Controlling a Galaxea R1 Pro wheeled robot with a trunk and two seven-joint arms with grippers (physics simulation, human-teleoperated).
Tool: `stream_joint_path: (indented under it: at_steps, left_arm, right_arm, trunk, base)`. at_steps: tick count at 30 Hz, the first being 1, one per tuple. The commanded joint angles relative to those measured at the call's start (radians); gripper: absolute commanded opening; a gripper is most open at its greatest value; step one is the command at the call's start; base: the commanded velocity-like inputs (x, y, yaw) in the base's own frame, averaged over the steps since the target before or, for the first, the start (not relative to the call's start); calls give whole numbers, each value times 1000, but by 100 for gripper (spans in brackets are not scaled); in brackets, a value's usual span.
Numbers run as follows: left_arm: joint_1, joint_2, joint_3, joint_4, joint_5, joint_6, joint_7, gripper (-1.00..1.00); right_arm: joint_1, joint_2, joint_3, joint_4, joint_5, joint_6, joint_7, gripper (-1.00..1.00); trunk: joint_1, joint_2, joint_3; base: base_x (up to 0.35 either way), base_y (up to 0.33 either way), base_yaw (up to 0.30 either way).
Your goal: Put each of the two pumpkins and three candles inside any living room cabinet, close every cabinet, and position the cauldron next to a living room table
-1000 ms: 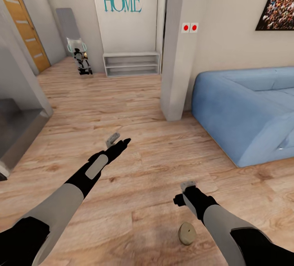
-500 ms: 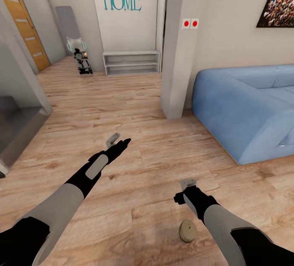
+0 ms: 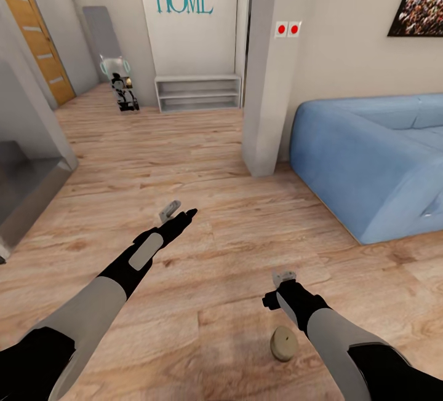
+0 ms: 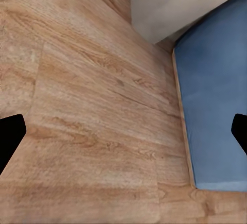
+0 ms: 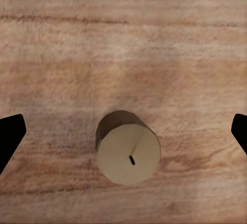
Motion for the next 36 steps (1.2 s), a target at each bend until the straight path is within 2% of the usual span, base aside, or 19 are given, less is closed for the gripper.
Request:
stream_joint_path:
  at_steps: [1,14,16,18,19,21,22,25,29,33,36]
  left_arm:
    - [0,0,0,0,0,0,0,100]
    - [0,0,0,-3,0,7,-5,100]
    - [0,0,0,-10,2,56,-8,100]
    - [0,0,3,-24,6,165,-30,100]
    - [0,0,4,-31,8,196,-41,100]
    - [0,5,6,-69,13,318,-119,100]
    - [0,7,6,-82,14,345,-145,100]
    - [0,25,6,-144,15,455,-326,100]
    - [0,74,2,-210,13,530,-600,100]
    - [0,118,0,-234,6,559,-821,100]
    - [0,130,0,-239,5,560,-870,100]
  right_arm:
    - [0,0,0,0,0,0,0,100]
    - [0,0,0,0,0,1,0,100]
    - [0,0,0,0,0,1,0,100]
    - [0,0,0,0,0,1,0,100]
    - [0,0,0,0,0,1,0,100]
    - [0,0,0,0,0,1,0,100]
    - [0,0,0,0,0,1,0,100]
    - [0,0,0,0,0,1,0,100]
    - [0,0,0,0,0,1,0,100]
    - [0,0,1,0,0,2,0,100]
    - [0,0,1,0,1,2,0,100]
  trunk:
    - [4,-7,-3]
    - [54,-98,-44]
    - [61,-112,-50]
    - [69,-126,-56]
    - [73,-133,-60]
    - [81,-147,-66]
    - [84,-153,-69]
    - [85,-153,-81]
    - [87,-154,-96]
    - [88,-155,-112]
    - [90,-156,-123]
  base:
    - [0,0,0]
    - [0,0,0]
    - [0,0,0]
    - [0,0,0]
    - [0,0,0]
    - [0,0,0]
    - [0,0,0]
    - [0,0,0]
    - [0,0,0]
    - [0,0,0]
    - [0,0,0]
